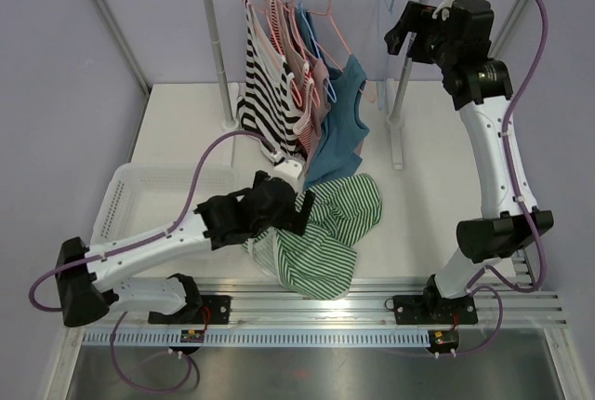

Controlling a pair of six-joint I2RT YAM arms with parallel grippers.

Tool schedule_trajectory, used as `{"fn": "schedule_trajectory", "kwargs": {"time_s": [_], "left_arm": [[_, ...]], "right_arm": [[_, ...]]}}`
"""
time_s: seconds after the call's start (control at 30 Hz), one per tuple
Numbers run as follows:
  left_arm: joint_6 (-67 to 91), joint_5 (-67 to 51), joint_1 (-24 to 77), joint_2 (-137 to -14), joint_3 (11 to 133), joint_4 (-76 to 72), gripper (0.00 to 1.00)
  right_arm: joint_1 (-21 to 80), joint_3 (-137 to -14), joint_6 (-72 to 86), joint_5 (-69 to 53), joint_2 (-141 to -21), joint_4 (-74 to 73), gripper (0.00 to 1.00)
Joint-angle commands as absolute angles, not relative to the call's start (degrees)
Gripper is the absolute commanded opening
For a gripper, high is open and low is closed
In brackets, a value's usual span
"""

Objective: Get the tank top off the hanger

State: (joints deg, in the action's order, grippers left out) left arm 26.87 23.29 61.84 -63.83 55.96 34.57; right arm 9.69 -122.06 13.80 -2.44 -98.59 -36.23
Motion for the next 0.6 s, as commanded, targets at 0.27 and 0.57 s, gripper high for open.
{"fn": "schedule_trajectory", "kwargs": {"time_s": [0.27,0.57], "left_arm": [[21.97,18.55,62.40,-86.38,62.13,18.73,0.99],[24.17,18.72,62.23,-101.50,65.04,16.17,0.99]], "right_arm": [[9.32,-103.64,11.42,-3.77,-69.28,-38.94,0.99],[9.32,-89.65,13.53,-23.37,-50.73,-35.86,0.99]]}}
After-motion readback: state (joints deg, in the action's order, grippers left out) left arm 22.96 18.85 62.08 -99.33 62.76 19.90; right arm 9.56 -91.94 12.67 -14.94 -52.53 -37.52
